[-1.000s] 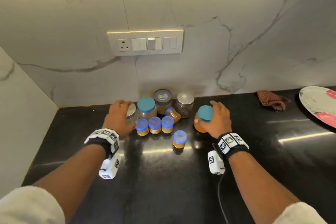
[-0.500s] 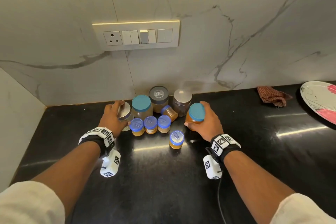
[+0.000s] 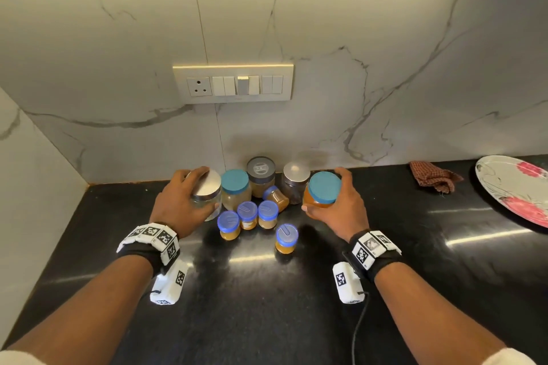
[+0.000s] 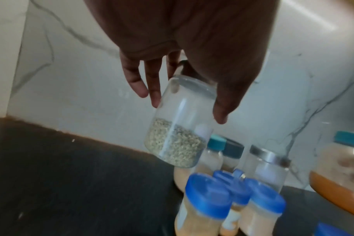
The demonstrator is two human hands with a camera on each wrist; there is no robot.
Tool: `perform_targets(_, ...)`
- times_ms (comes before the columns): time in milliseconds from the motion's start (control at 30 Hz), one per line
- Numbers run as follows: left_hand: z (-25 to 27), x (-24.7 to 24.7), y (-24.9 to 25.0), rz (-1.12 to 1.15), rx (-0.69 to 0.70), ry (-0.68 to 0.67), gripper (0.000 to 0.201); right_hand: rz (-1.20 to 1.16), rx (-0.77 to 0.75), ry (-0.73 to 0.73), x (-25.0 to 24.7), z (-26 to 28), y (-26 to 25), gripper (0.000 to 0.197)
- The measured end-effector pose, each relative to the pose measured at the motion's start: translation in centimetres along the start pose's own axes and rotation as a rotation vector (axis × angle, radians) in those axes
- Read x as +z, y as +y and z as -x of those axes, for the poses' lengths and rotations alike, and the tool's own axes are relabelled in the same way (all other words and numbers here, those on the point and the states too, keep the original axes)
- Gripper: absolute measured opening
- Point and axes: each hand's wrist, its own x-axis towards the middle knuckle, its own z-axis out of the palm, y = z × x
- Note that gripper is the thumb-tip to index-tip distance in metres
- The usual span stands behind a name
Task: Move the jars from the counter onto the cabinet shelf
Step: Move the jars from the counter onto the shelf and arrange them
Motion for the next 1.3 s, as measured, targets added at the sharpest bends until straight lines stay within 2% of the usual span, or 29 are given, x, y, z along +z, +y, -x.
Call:
perform_targets(167, 1.3, -5.1, 4.8, 0.049, 0.156, 0.117, 0.093, -0.115, -0.18, 0.023, -3.3, 1.7, -5.6, 0.094)
perform_targets(267, 2.3, -9.0, 8.0, 0.055, 0.243, 0.178, 0.107, -0.146, -0.348, 0.044, -5.9, 2.9, -10.2, 0.095)
perform_targets(400, 3.9, -14.9, 12.3, -0.045, 0.486, 0.3, 0.087, -0.113, -0.571, 0.106, -9.7, 4.2, -16.3, 0.103)
perform_targets(500, 5.3, -19.9, 15.3, -0.09, 0.611, 0.438, 0.08, -0.197, -0.687, 0.092, -13.1, 4.9, -21.0, 0.108)
perform_targets(633, 6.9, -26.2, 17.9, 0.046, 0.701, 0.645, 0.089, -0.33, -0.824, 0.103, -16.3, 5.8, -26.7, 0.101)
perform_targets(700, 7.2, -29.3, 18.7, 0.145, 0.74, 0.697, 0.084, -0.398, -0.88, 0.132, -17.4, 6.1, -29.4, 0.096)
perform_targets(800, 6.2, -33.5, 19.2, 0.219, 0.722, 0.75, 0.083, -0.455, -0.94, 0.168, -18.9, 5.7, -32.8, 0.09)
perform_targets(867, 5.4, -35.6, 19.3, 0.245, 0.66, 0.787, 0.091, -0.439, -0.985, 0.2, -19.9, 5.7, -35.5, 0.088)
perform_targets(933, 4.6, -37.3, 19.2, 0.239, 0.601, 0.819, 0.097, -0.377, -1.049, 0.241, -20.9, 5.3, -38.6, 0.089)
perform_targets(1033, 3.8, -38.3, 18.7, 0.214, 0.514, 0.832, 0.095, -0.336, -1.07, 0.232, -21.8, 3.9, -43.2, 0.09)
perform_targets(1167, 3.4, -39.1, 16.8, 0.228, 0.414, 0.885, 0.087, -0.324, -0.979, 0.153, -21.9, 0.6, -48.9, 0.092)
perform_targets(1300, 3.6, -41.4, 14.3, 0.203, 0.377, 0.971, 0.084, -0.235, -0.886, 0.004, -20.4, -3.6, -54.3, 0.089)
